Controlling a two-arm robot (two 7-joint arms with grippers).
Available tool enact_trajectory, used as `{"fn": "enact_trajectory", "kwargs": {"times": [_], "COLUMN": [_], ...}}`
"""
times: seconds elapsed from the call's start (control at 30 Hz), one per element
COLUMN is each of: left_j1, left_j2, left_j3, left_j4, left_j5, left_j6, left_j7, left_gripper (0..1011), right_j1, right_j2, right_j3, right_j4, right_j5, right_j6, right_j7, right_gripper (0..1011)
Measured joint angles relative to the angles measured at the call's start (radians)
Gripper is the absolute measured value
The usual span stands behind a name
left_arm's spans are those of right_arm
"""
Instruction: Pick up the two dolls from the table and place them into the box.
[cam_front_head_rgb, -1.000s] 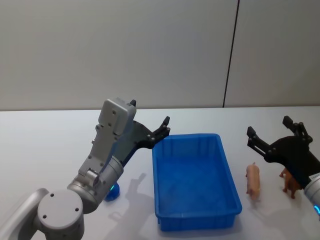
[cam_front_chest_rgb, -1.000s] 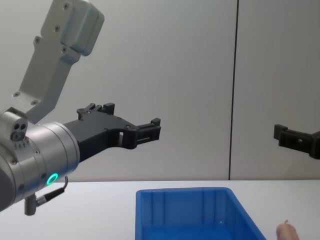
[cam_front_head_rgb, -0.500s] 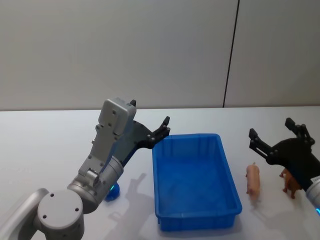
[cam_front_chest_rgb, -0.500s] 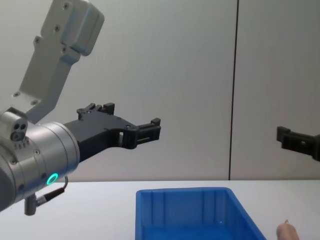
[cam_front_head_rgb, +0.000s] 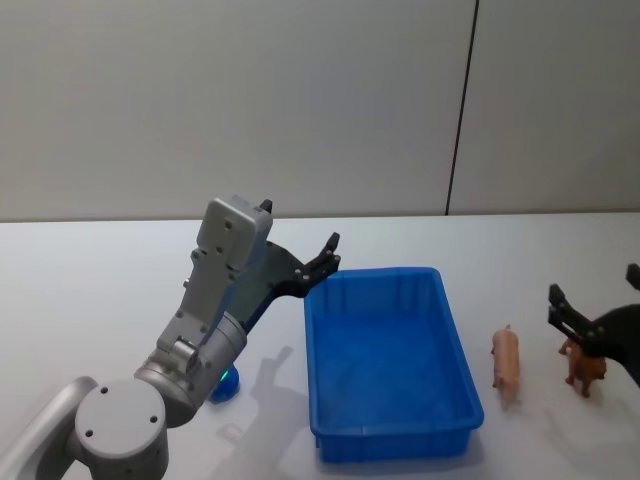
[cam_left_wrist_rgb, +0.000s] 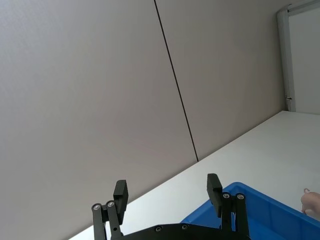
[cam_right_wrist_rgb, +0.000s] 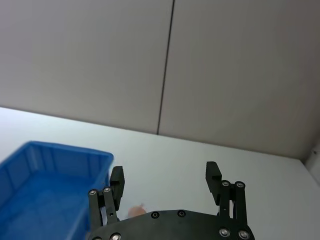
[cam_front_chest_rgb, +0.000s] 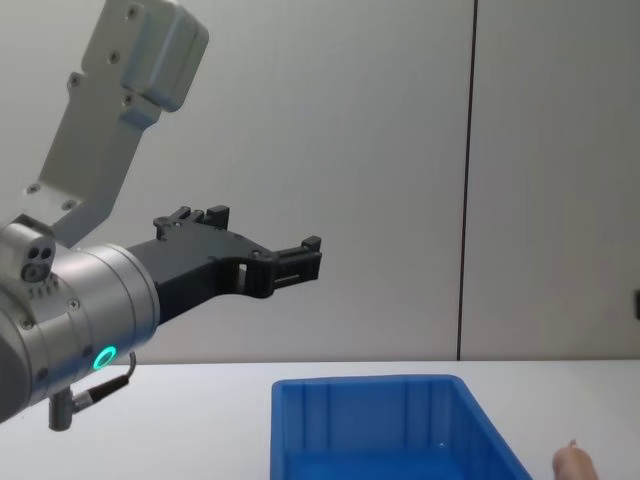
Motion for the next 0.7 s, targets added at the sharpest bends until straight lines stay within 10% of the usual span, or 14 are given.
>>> {"fn": "enact_trajectory", "kwargs": {"times": [0.7], "left_j1": [0.0], "left_j2": [0.0], "left_j3": [0.0], "left_j4": [0.0], "left_j5": [0.0], "left_j6": [0.0], "left_j7": [0.0], "left_gripper": [1001], "right_j1": [-0.014], "right_j2": [0.009], "right_j3": [0.027], "right_j4": [0.014], "right_j5": [-0.006], "right_j6": [0.252], "right_j7": [-0.06], "right_gripper": [1001]}}
